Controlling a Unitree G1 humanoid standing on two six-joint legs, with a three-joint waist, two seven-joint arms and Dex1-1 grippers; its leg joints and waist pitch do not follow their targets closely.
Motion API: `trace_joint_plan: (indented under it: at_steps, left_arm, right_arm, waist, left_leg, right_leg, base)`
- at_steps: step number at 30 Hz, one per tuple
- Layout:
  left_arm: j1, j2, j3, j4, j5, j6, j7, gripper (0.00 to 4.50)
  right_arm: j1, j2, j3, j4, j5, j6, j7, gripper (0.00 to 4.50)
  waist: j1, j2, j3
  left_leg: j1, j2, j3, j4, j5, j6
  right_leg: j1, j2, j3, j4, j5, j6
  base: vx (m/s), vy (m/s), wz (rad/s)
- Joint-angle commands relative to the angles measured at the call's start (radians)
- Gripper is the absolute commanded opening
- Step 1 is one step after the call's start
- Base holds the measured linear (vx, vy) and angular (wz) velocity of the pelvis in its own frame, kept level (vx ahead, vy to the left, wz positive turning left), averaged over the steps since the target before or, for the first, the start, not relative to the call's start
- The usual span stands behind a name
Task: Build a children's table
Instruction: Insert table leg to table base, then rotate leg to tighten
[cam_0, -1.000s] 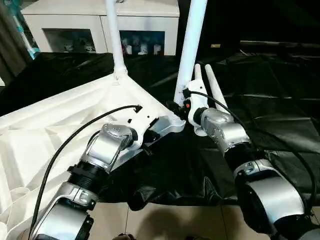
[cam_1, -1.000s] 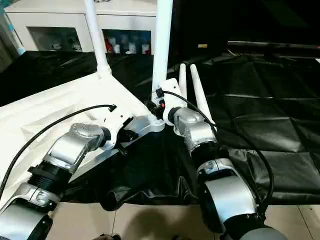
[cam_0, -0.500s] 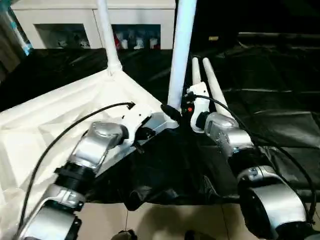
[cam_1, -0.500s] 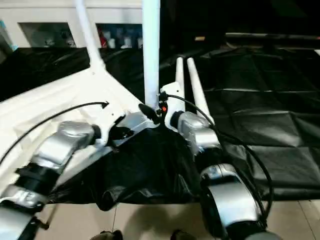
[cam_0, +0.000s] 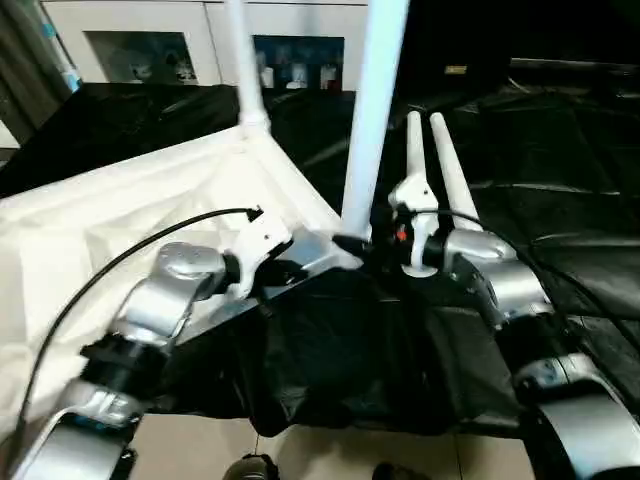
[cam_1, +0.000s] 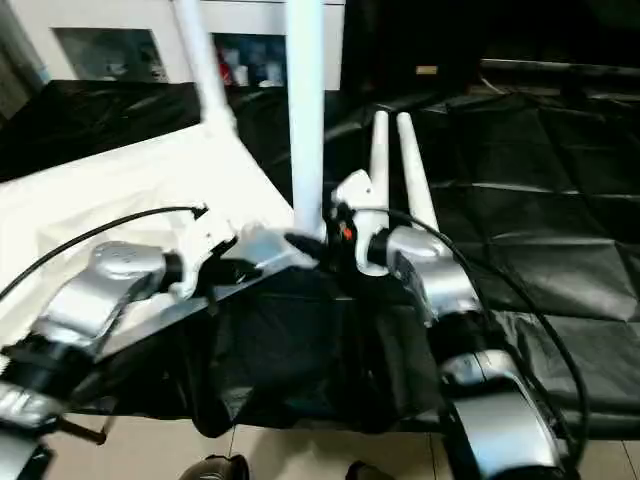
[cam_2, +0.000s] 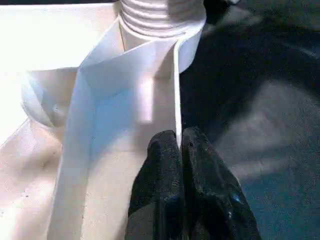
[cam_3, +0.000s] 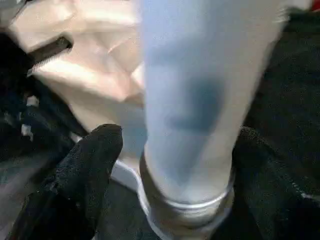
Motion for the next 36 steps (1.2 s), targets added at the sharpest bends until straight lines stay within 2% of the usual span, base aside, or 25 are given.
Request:
trace_joint_plan:
  at_steps: [1,2,4,7,9,11,13,15,16,22,27,30,31,33,34,35,36]
  left_arm:
    - [-0.012,-0.002,-0.015,-0.074,-0.047,-0.050,-0.064,0.00]
    - [-0.011,0.000,-0.016,-0.076,-0.048,-0.049,-0.067,0.00]
    - [-0.008,0.010,-0.018,-0.084,-0.051,-0.053,-0.089,0.00]
    - [-0.006,0.018,-0.021,-0.086,-0.054,-0.064,-0.107,0.00]
    - [0.000,0.028,-0.022,-0.094,-0.063,-0.073,-0.133,0.00]
    - [0.003,0.035,-0.023,-0.100,-0.067,-0.077,-0.148,0.00]
    - [0.004,0.041,-0.024,-0.101,-0.067,-0.082,-0.157,0.00]
    - [0.004,0.043,-0.024,-0.100,-0.067,-0.085,-0.162,0.00]
    - [0.003,0.045,-0.024,-0.097,-0.067,-0.086,-0.167,0.00]
    - [0.000,0.047,-0.022,-0.095,-0.068,-0.089,-0.173,0.00]
    - [-0.001,0.046,-0.019,-0.089,-0.063,-0.089,-0.174,0.00]
    - [-0.004,0.035,-0.019,-0.067,-0.043,-0.077,-0.136,0.00]
    - [-0.011,0.025,-0.017,-0.046,-0.030,-0.076,-0.107,0.00]
    - [-0.035,-0.013,-0.013,0.018,0.006,-0.078,-0.019,0.00]
    - [-0.035,-0.013,-0.013,0.018,0.006,-0.078,-0.019,0.00]
    - [-0.066,-0.060,-0.008,0.086,0.036,-0.061,0.077,0.00]
    - [-0.076,-0.074,-0.007,0.106,0.044,-0.053,0.106,0.00]
  right_arm:
    - [0.032,-0.018,0.047,-0.031,-0.018,0.030,0.048,3.78]
    - [0.033,-0.020,0.048,-0.034,-0.018,0.031,0.052,3.78]
    - [0.039,-0.036,0.053,-0.047,-0.018,0.029,0.073,3.78]
    - [0.043,-0.047,0.061,-0.057,-0.018,0.029,0.092,3.78]
    - [0.051,-0.061,0.071,-0.072,-0.019,0.037,0.118,3.78]
    - [0.057,-0.069,0.076,-0.082,-0.019,0.045,0.128,3.78]
    - [0.060,-0.074,0.079,-0.088,-0.017,0.050,0.135,3.45]
    - [0.061,-0.075,0.080,-0.089,-0.017,0.051,0.137,3.42]
    - [0.062,-0.076,0.081,-0.087,-0.017,0.053,0.141,3.16]
    - [0.066,-0.072,0.084,-0.085,-0.014,0.058,0.143,2.80]
    - [0.078,-0.067,0.088,-0.084,-0.013,0.060,0.147,2.75]
    - [0.088,-0.049,0.076,-0.060,-0.009,0.069,0.120,2.75]
    - [0.089,-0.033,0.063,-0.040,-0.009,0.075,0.084,2.75]
    - [0.085,0.024,0.027,0.028,-0.017,0.100,-0.054,2.74]
    - [0.085,0.024,0.027,0.028,-0.017,0.100,-0.054,2.74]
    - [0.069,0.092,-0.024,0.109,-0.015,0.109,-0.223,2.74]
    - [0.061,0.113,-0.041,0.134,-0.012,0.109,-0.274,2.74]
  waist:
    - [0.002,0.015,-0.097]
    - [0.002,0.015,-0.097]
    - [0.004,0.012,-0.092]
    - [0.004,0.011,-0.088]
    - [0.005,0.011,-0.089]
    - [0.008,0.011,-0.089]
    - [0.009,0.010,-0.091]
    - [0.011,0.008,-0.092]
    - [0.013,0.009,-0.093]
    - [0.014,0.009,-0.096]
    - [0.015,0.009,-0.097]
    - [0.015,0.009,-0.097]
    - [0.014,0.006,-0.096]
    - [0.010,0.009,-0.093]
    - [0.009,0.009,-0.089]
    - [0.008,0.008,-0.088]
    - [0.005,0.009,-0.084]
  left_leg:
    - [0.026,0.037,-0.004,-0.049,-0.139,0.083]
    - [0.026,0.037,-0.004,-0.049,-0.139,0.083]
    - [0.028,0.037,-0.005,-0.054,-0.204,0.048]
    - [0.032,0.037,-0.005,-0.056,-0.279,0.009]
    - [0.033,0.037,-0.005,-0.056,-0.288,0.005]
    - [0.034,0.038,-0.004,-0.055,-0.285,0.005]
    - [0.029,0.036,-0.005,-0.054,-0.263,0.010]
    - [0.027,0.035,-0.005,-0.051,-0.248,0.015]
    - [0.027,0.035,-0.005,-0.050,-0.242,0.016]
    - [0.024,0.034,-0.006,-0.047,-0.213,0.024]
    - [0.024,0.034,-0.006,-0.045,-0.211,0.027]
    - [0.024,0.034,-0.006,-0.044,-0.212,0.027]
    - [0.025,0.034,-0.005,-0.045,-0.218,0.024]
    - [0.023,0.033,-0.004,-0.045,-0.227,0.023]
    - [0.027,0.031,-0.007,-0.049,-0.260,0.003]
    - [0.030,0.031,-0.009,-0.050,-0.285,-0.014]
    - [0.030,0.029,-0.007,-0.052,-0.303,-0.021]
  right_leg:
    - [0.065,-0.052,0.037,-0.029,-0.034,-0.291]
    - [0.065,-0.052,0.037,-0.029,-0.034,-0.291]
    - [0.065,-0.053,0.039,-0.036,-0.120,-0.271]
    - [0.059,-0.057,0.043,-0.044,-0.223,-0.248]
    - [0.057,-0.057,0.044,-0.044,-0.234,-0.243]
    - [0.056,-0.057,0.045,-0.045,-0.227,-0.241]
    - [0.058,-0.055,0.045,-0.042,-0.211,-0.240]
    - [0.059,-0.056,0.044,-0.040,-0.207,-0.237]
    - [0.059,-0.056,0.044,-0.039,-0.205,-0.236]
    - [0.061,-0.053,0.042,-0.032,-0.164,-0.246]
    - [0.062,-0.054,0.042,-0.031,-0.157,-0.250]
    - [0.061,-0.053,0.042,-0.030,-0.158,-0.250]
    - [0.060,-0.054,0.042,-0.032,-0.169,-0.248]
    - [0.056,-0.055,0.044,-0.034,-0.186,-0.249]
    - [0.055,-0.055,0.043,-0.042,-0.243,-0.235]
    - [0.056,-0.058,0.043,-0.045,-0.288,-0.218]
    - [0.051,-0.058,0.044,-0.048,-0.318,-0.212]
  base:
    - [0.000,0.000,0.00]
    - [0.000,0.000,0.00]
    - [0.000,0.000,0.00]
    - [0.000,0.000,0.00]
    - [0.000,0.000,0.00]
    - [0.000,0.000,0.00]
    - [0.000,0.000,0.00]
    - [0.000,0.000,0.00]
    - [0.000,0.000,0.00]
    - [0.000,0.000,0.00]
    - [0.000,0.000,0.00]
    - [0.000,0.000,0.00]
    - [0.000,0.000,0.00]
    - [0.000,0.000,0.00]
    - [0.000,0.000,0.00]
    - [0.000,0.000,0.00]
    - [0.000,0.000,0.00]
